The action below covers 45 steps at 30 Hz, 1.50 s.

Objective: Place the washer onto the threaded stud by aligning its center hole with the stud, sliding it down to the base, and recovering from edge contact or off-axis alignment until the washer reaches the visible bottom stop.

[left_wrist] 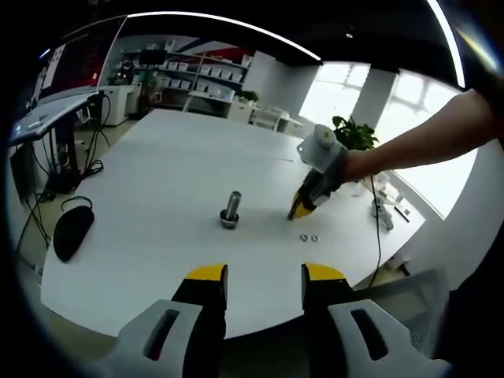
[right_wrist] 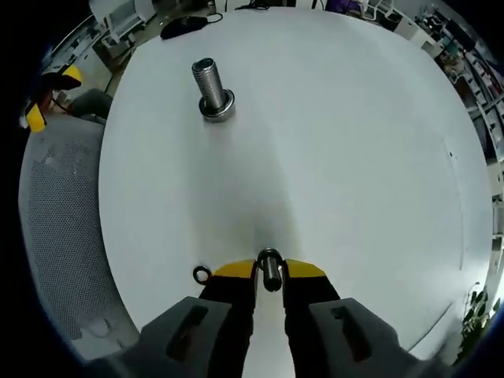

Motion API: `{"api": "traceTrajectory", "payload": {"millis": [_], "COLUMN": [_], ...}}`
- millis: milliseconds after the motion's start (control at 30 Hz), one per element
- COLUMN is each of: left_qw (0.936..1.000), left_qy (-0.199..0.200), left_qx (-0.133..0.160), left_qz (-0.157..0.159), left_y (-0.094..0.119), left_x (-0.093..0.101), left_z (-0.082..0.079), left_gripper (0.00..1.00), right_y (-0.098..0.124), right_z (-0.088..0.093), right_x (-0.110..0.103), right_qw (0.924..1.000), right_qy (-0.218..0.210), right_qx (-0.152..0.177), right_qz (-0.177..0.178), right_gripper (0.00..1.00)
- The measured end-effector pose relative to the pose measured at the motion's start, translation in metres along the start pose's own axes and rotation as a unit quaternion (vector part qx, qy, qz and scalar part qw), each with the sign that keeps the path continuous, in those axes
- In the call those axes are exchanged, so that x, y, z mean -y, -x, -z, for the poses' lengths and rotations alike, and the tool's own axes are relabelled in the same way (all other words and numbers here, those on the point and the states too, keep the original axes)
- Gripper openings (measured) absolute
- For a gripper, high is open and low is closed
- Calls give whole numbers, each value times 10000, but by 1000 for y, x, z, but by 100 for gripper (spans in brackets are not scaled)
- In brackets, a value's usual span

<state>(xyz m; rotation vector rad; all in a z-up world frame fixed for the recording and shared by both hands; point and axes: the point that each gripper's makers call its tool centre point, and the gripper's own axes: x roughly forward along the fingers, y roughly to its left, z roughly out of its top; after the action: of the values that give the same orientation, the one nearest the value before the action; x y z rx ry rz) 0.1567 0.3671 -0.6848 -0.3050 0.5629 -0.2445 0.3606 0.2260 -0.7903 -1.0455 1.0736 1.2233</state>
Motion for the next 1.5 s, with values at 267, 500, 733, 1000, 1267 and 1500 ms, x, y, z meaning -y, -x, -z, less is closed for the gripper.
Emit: {"api": "traceTrajectory", "payload": {"millis": [267,500,733,1000,1267,1500], "left_qw": [9999,9999,9998,9996,9991,9987], "left_qy": [-70,-94,-160,-267,-381,-468], "left_qx": [104,113,119,127,162,190], "left_qz": [-57,-22,2,41,105,59], "left_y": [-2,-1,1,3,7,13], "left_x": [-1,3,7,13,22,20], "left_z": [0,-1,-2,-6,-12,-17], "left_gripper": [36,36,36,36,35,35], "right_y": [4,11,13,11,8,2], "right_z": [-1,6,25,44,48,51], "right_x": [-1,-3,-15,-42,-60,-61], "right_qw": [9999,9998,9997,9996,9995,9993], "right_qy": [11,-60,-214,-235,-242,-341], "right_qx": [93,138,133,120,173,118], "right_qz": [48,106,66,-70,-132,-93], "right_gripper": [20,22,22,24,24,24]}}
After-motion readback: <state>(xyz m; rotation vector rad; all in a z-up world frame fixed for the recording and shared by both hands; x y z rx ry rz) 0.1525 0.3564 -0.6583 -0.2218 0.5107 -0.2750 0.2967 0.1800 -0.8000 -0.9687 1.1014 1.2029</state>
